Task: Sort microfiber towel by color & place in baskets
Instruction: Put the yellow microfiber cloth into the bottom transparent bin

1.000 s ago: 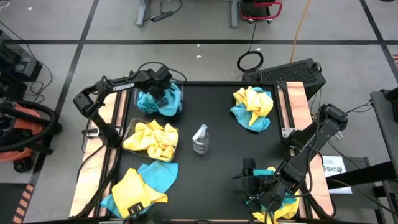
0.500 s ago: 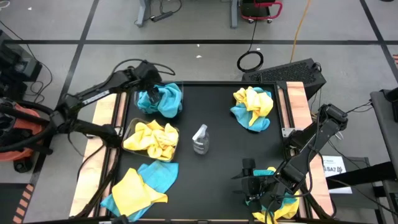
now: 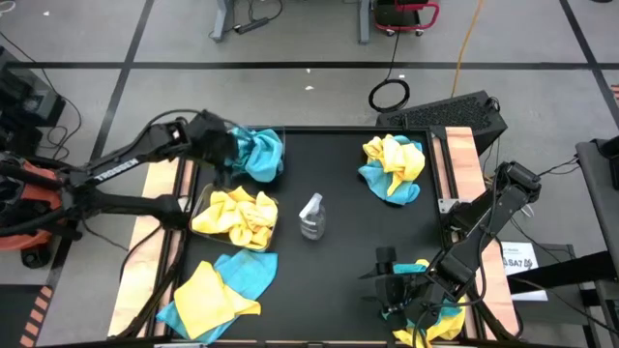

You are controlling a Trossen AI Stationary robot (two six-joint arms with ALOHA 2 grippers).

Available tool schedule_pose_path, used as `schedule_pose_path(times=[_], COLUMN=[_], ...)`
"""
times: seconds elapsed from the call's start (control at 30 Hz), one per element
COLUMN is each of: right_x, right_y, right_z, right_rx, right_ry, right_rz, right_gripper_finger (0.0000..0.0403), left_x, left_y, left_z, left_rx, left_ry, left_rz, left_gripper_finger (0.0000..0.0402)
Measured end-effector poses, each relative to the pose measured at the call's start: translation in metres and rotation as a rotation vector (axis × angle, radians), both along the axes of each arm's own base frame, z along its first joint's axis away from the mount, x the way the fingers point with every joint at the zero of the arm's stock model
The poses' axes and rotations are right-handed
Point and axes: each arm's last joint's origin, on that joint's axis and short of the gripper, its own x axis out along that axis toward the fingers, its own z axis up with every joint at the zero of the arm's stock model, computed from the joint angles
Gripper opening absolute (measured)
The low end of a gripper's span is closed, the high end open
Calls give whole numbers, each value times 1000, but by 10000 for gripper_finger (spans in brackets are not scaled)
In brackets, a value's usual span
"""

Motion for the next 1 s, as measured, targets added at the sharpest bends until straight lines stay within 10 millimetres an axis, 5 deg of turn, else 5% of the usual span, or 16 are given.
schedule_pose_path(times=[0.67, 1.0], right_x=[3, 3], right_y=[2, 3], right_z=[3, 4], right_rx=[-56, -54], right_ry=[-40, -46], right_rz=[71, 73], right_gripper_finger=[215, 215], left_x=[22, 31], left_y=[-110, -165], left_z=[5, -18], left_rx=[-233, -231], left_ry=[-59, 64], left_rz=[-334, -550], left_gripper_finger=[203, 203])
